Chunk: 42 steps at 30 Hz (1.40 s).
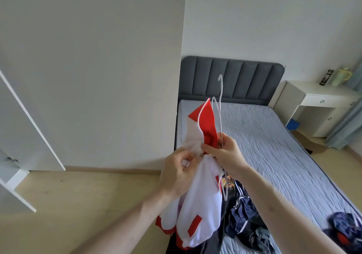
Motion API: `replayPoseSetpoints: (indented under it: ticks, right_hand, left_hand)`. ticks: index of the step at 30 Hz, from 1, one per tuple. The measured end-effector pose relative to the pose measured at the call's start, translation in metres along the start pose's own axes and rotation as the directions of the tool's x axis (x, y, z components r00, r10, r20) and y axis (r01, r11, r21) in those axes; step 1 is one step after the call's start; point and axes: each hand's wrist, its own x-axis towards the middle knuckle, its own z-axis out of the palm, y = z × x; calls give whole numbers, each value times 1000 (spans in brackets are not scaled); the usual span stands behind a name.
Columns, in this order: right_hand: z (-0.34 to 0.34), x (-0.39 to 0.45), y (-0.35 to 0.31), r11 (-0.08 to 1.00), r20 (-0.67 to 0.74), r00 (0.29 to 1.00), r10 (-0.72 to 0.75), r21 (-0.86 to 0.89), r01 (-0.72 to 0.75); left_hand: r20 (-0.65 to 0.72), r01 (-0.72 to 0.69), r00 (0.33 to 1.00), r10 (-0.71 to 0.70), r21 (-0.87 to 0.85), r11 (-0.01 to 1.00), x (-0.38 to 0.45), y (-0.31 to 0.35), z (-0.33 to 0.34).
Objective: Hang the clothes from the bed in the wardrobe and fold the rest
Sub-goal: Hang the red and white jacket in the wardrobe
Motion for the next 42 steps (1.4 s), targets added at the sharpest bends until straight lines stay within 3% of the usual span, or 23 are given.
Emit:
replayPoseSetpoints:
  ticks: [3,7,11,13,15,16,17,19,21,24,31,33,36,38,42]
  right_hand:
    - [0,4,-2,998,-105,993,-60,18,62]
    - [-13,14,-2,994,-190,976,-110,2,112]
    - [-7,13,6,988,-156,977,-144,-72,134]
    - [-3,13,10,989,-187,972,-139,-69,129]
    - [-4,13,7,991,-216,967,-133,-52,125]
    - [-6,13,4,990,-208,969,-137,-52,129]
    - [-7,13,0,989,-186,972,-146,-63,136]
    - [-9,12,-9,982,-122,977,-176,-90,166]
    - [-4,13,-14,972,-37,979,-202,-129,196]
    - [6,15,-18,946,51,968,-247,-206,252]
    - [-15,18,-18,982,147,978,-150,-91,165]
    - [-30,19,-12,982,134,982,-132,-114,148]
    - [-57,21,-3,976,61,993,-104,-187,113]
    - [-74,23,1,959,-12,996,-88,-270,82]
    - [-97,28,-2,872,-114,987,-117,-488,47]
  left_hand:
    - [29,63,997,-68,158,986,-5,-22,-6]
    - [181,277,914,-362,373,886,-20,-64,-26]
    - [226,402,768,-600,560,724,-11,-80,-44]
    - [304,449,629,-716,610,653,0,-79,-46]
    - [346,434,508,-788,688,582,1,-75,-52]
    - [343,392,489,-802,735,554,0,-73,-56]
    - [320,340,515,-795,775,532,1,-69,-59]
    - [250,263,678,-692,796,545,11,-52,-61]
    - [230,270,823,-520,647,713,28,-20,-54]
    - [254,172,920,-299,423,890,58,20,-36]
    - [551,35,811,-197,291,956,92,26,-37]
    - [515,53,832,-206,296,954,101,23,-46]
    - [307,119,927,-217,309,944,121,18,-66]
    - [233,116,953,-195,314,942,133,19,-76]
    - [331,40,926,-180,388,921,148,35,-83]
